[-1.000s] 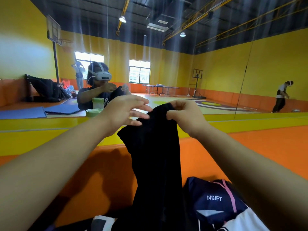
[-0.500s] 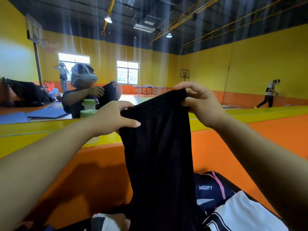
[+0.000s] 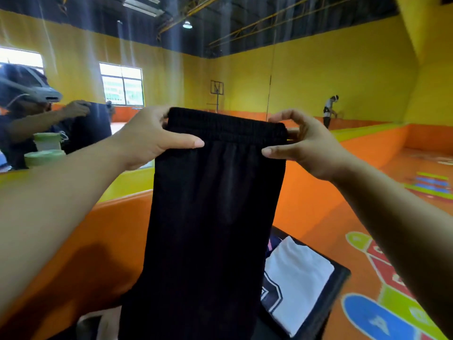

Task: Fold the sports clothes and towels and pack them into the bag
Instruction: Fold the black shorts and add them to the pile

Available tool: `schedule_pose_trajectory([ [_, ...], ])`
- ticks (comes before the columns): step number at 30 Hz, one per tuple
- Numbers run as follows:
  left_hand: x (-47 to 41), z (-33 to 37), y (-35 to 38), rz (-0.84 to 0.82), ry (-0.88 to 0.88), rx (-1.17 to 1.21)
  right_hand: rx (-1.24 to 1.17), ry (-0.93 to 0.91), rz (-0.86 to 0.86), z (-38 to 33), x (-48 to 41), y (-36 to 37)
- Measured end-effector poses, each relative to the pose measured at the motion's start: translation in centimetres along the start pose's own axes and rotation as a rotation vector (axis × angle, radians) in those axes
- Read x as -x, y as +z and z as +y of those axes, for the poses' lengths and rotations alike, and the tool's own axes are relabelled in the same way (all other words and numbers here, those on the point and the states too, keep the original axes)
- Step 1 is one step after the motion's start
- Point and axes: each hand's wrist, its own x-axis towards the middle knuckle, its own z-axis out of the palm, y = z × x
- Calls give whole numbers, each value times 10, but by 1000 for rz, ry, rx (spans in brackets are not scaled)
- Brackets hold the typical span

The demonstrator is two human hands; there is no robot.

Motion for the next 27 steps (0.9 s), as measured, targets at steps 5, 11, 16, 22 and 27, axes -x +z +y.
schedule_pose_trajectory([
  [5, -23, -10, 24, -321, -103, 194, -18, 39, -101, 13, 12, -47],
  [11, -70, -28, 72, -489, -210, -5, 173, 76, -52, 40, 11, -97],
  [16, -121, -60, 136, -190, -106, -259, 336, 114, 195, 84, -6, -135],
  [22, -172, -72, 180, 73, 135, -274, 419, 13, 505, 107, -33, -171],
  [27, -155, -71, 180, -53, 179, -95, 268, -90, 452, 108, -17, -170],
])
